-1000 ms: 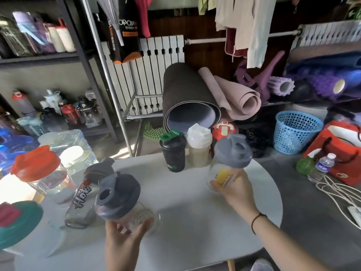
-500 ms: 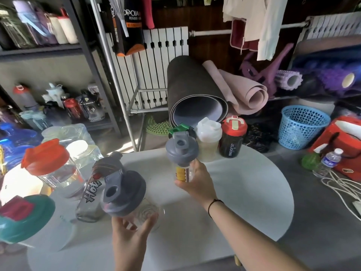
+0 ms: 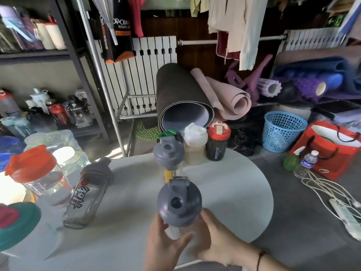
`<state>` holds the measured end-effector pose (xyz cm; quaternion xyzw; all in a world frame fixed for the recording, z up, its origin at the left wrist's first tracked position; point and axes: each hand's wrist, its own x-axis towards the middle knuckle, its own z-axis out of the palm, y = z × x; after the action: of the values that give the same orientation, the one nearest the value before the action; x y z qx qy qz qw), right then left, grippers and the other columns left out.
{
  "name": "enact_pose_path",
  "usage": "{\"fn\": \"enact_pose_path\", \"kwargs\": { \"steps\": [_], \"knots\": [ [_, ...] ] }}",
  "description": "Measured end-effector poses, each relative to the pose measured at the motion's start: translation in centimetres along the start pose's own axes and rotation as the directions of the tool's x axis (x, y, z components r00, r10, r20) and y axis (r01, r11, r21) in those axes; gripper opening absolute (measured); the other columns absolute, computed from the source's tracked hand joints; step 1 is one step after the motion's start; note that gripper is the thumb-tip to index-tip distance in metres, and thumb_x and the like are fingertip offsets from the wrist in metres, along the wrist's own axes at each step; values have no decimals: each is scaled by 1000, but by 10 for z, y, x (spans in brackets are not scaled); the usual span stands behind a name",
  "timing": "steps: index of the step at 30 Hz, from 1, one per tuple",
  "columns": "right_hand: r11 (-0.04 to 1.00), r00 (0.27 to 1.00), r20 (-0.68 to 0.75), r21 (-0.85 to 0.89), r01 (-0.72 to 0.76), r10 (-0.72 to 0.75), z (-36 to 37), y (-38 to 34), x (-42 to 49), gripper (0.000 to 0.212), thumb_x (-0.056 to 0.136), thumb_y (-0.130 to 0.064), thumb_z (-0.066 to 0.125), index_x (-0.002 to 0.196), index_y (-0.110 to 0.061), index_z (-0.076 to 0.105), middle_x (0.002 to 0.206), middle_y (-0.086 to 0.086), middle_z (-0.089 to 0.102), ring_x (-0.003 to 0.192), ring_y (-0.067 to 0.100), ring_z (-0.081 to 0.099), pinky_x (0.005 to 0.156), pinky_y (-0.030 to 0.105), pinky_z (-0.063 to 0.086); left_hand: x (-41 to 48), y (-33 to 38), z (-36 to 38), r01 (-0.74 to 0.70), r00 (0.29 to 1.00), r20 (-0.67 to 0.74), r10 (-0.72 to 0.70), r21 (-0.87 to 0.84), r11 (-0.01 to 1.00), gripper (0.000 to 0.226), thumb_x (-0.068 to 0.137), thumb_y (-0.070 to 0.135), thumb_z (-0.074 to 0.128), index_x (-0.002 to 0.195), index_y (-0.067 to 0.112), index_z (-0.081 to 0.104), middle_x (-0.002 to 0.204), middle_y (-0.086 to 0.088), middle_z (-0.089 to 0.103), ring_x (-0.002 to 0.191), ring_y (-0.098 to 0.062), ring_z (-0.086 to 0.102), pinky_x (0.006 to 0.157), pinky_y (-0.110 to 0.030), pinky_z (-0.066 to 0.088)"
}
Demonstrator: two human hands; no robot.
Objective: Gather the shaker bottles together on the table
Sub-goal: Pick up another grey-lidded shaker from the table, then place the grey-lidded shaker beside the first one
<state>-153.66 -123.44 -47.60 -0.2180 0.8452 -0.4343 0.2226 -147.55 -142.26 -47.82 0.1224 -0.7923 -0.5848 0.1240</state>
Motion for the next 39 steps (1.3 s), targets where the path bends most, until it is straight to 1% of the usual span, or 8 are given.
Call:
{"fn": "enact_pose_path", "kwargs": {
  "steps": [5, 7, 9, 13, 16, 21, 27, 39],
  "knots": [
    [992, 938, -336, 117, -54, 90, -14, -2, 3, 55, 64, -47, 79, 112, -47, 53, 111, -13, 75, 106, -2, 73, 87, 8, 57, 23, 28, 49, -33, 980, 195, 32, 2, 999, 84, 62, 46, 97, 128, 53, 47, 127, 26, 64, 111, 26, 60, 97, -22, 58],
    [983, 904, -410, 174, -57, 125, -23, -2, 11, 42, 65, -36, 78, 102, -37, 58, 90, -14, 77, 86, -10, 73, 80, 13, 60, 32, 31, 57, -57, 966, 251, 64, -33, 998, 113, 55, 68, 96, 150, 37, 44, 143, 15, 60, 129, 11, 58, 115, -33, 56],
    [975, 891, -418, 200, -96, 174, -31, 1, 19, 43, 68, -23, 87, 93, -32, 53, 76, -8, 69, 68, -12, 67, 65, 12, 54, 34, 31, 53, -57, 980, 187, 65, -47, 997, 118, 50, 86, 85, 151, 43, 39, 148, 20, 51, 131, 10, 55, 111, -27, 54],
    [973, 847, -479, 146, -181, 229, -45, 5, 34, 59, 71, -15, 101, 88, -36, 48, 87, -12, 66, 79, 4, 66, 63, 14, 52, 39, 25, 31, -7, 968, -249, -18, -98, 995, 63, 83, 40, 86, 133, 38, 48, 132, 13, 49, 115, -10, 60, 105, -46, 57],
    [979, 825, -527, 97, -179, 203, -57, 1, 48, 64, 75, -13, 97, 85, -39, 40, 84, -16, 54, 74, -6, 52, 64, 2, 50, 69, 9, 12, 180, 954, -241, -179, -16, 984, 96, 93, 1, 84, 168, 23, 29, 167, -18, 35, 142, -43, 53, 124, -56, 48],
    [980, 816, -544, 138, -144, 197, -68, -13, 72, 63, 77, -11, 94, 120, -22, 50, 112, -3, 61, 99, 15, 60, 64, 7, 40, 106, 11, 6, 193, 981, -30, -192, 60, 979, 110, 92, 8, 88, 175, 16, 16, 168, -14, 52, 116, -22, 64, 105, -40, 55],
    [975, 815, -540, 173, -140, 213, -70, -19, 87, 64, 79, -11, 94, 115, -26, 44, 115, -5, 58, 104, 14, 57, 89, 23, 44, 120, 6, 13, 187, 981, -74, -178, 144, 972, 82, 90, 17, 92, 161, 9, 50, 154, -18, 57, 96, -25, 66, 103, -44, 59],
    [970, 805, -547, 194, -144, 229, -64, -9, 97, 78, 77, -9, 95, 143, -9, 53, 137, 9, 69, 125, 27, 67, 92, 21, 43, 120, 7, 23, 149, 987, -84, -138, 132, 980, 76, 88, 22, 93, 154, 16, 55, 146, -13, 62, 90, -26, 66, 91, -38, 55]
  ]
}}
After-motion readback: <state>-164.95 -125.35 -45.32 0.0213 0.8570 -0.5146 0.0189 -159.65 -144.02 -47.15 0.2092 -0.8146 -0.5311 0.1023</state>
